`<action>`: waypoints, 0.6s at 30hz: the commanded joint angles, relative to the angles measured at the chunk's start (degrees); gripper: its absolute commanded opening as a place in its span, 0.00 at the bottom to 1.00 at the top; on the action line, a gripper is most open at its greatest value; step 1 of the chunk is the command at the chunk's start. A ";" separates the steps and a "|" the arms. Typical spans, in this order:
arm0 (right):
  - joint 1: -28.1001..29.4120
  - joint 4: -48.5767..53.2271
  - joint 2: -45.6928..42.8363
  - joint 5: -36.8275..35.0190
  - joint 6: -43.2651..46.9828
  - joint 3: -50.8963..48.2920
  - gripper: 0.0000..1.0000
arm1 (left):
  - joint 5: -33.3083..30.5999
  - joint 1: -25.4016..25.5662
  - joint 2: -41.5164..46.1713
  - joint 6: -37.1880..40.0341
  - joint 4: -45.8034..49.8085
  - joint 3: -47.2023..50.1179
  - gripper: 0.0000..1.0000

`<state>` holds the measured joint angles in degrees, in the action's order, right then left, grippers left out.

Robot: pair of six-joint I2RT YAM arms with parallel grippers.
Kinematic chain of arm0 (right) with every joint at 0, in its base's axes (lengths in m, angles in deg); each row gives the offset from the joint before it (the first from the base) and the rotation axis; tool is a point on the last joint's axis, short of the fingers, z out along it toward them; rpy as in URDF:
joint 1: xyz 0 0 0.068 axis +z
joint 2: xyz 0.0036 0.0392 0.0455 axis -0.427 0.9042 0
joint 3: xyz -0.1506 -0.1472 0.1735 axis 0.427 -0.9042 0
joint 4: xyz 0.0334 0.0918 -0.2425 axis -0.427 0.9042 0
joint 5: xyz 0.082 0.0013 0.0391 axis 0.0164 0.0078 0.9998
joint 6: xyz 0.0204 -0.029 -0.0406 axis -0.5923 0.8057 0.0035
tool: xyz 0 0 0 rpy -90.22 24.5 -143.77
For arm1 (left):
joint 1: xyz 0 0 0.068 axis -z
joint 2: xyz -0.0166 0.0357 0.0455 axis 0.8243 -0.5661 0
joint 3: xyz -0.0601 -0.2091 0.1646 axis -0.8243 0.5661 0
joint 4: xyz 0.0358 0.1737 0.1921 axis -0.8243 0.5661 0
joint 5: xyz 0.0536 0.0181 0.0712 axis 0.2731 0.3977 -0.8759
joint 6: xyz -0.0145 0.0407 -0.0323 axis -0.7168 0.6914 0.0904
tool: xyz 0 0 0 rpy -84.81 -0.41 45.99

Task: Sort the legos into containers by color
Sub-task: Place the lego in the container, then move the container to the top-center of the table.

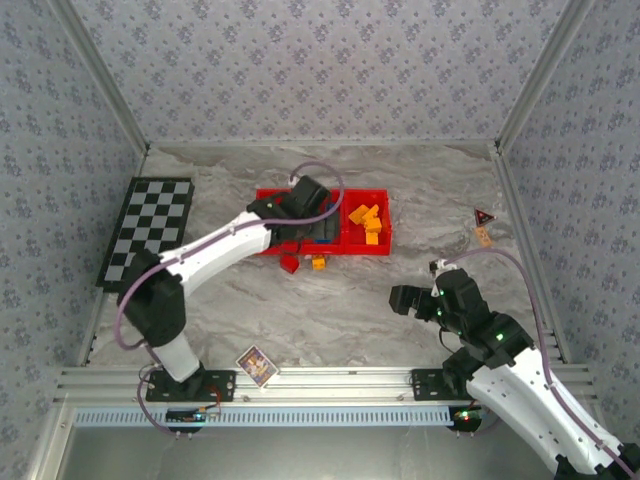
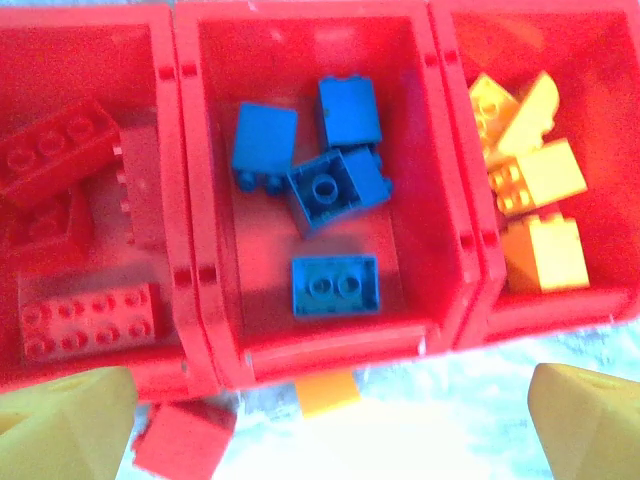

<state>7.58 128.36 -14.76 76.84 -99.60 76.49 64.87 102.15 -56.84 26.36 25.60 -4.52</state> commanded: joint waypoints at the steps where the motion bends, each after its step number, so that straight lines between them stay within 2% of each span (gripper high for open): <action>1: -0.33 0.50 0.46 0.46 0.70 1.30 0.99 | -2.75 2.17 3.95 -3.19 -2.33 5.05 1.00; 5: -0.33 0.61 0.47 0.79 0.57 1.29 1.00 | -4.30 4.86 7.10 -6.32 -3.81 10.46 1.00; 11: -0.28 1.06 0.40 0.42 0.31 1.51 1.00 | -8.22 8.87 7.20 -13.02 -8.64 16.98 0.98; 14: -0.34 1.20 0.23 0.33 0.14 1.60 1.00 | -8.54 10.77 4.71 -15.46 -10.97 17.70 0.98; 18: -0.24 1.38 0.09 0.38 0.04 1.77 1.00 | -9.38 11.49 -1.36 -19.28 -6.90 13.62 0.99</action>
<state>7.58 128.56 -14.41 76.87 -99.62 76.53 57.59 113.37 -54.45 11.57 18.20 12.22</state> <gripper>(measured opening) 0.995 0.991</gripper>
